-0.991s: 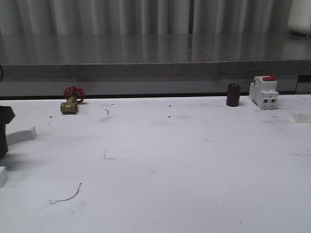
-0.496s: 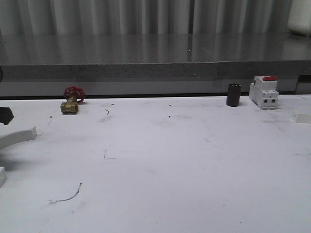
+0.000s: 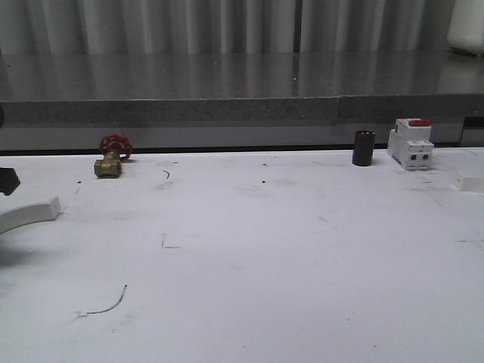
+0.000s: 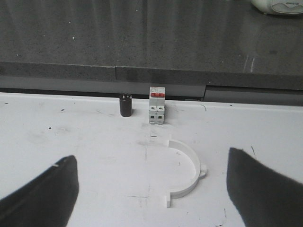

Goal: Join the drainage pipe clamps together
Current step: 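Lower the left gripper onto the white clamp half's tab and close, then carry the white clamp half with the left gripper toward table center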

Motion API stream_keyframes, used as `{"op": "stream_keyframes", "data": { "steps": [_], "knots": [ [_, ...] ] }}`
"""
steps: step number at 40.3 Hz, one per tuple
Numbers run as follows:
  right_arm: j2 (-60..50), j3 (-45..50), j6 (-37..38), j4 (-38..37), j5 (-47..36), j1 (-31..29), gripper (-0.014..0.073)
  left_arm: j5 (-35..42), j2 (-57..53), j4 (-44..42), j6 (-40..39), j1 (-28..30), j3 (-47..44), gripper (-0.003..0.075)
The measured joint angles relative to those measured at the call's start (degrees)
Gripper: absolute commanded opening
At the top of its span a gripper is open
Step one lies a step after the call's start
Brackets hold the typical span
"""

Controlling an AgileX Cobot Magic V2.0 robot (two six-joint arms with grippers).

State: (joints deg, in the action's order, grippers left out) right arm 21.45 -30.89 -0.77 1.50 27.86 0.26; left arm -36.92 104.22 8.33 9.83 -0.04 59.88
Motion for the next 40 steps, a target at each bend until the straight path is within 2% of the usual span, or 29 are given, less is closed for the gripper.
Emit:
{"op": "stream_keyframes", "data": {
  "steps": [7, 14, 22, 30, 40],
  "knots": [
    [0.0, 0.0, 0.0, 0.0, 0.0, 0.0, 0.0651, -9.5, 0.0, -0.9, -0.4, 0.0, 8.5, 0.0102],
    [0.0, 0.0, 0.0, 0.0, 0.0, 0.0, 0.0651, -17.0, 0.0, -1.9, -5.4, -2.5, 18.6, 0.0102],
    [0.0, 0.0, 0.0, 0.0, 0.0, 0.0, 0.0651, -22.5, 2.6, -2.1, -10.7, -10.7, 27.4, 0.0103],
    [0.0, 0.0, 0.0, 0.0, 0.0, 0.0, 0.0651, -27.6, 10.0, -2.9, -14.4, -20.1, 36.5, 0.0102],
    [0.0, 0.0, 0.0, 0.0, 0.0, 0.0, 0.0651, -30.9, 18.7, -4.5, -18.3, -26.2, 44.9, 0.0078]
  ]
}}
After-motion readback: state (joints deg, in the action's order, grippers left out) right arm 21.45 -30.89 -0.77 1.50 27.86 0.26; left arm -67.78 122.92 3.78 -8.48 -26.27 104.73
